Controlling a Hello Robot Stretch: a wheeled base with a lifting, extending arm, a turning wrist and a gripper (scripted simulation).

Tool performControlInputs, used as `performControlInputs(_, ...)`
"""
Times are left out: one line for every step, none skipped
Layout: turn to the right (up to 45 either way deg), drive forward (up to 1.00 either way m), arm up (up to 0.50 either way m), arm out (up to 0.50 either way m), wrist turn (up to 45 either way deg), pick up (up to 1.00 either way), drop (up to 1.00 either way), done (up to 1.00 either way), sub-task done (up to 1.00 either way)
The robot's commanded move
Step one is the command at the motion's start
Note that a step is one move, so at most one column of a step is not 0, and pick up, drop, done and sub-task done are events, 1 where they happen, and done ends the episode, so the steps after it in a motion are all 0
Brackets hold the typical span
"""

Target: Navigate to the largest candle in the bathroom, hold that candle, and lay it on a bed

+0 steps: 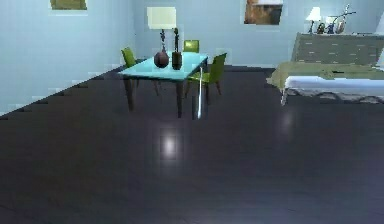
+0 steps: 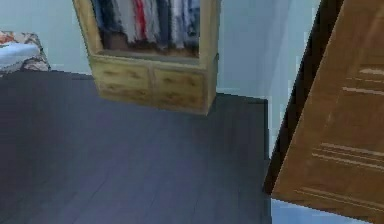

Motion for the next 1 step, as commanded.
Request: performControlInputs(-27.0,0.00,0.00,0.00,0.0,0.00,0.00,0.00,0.00)
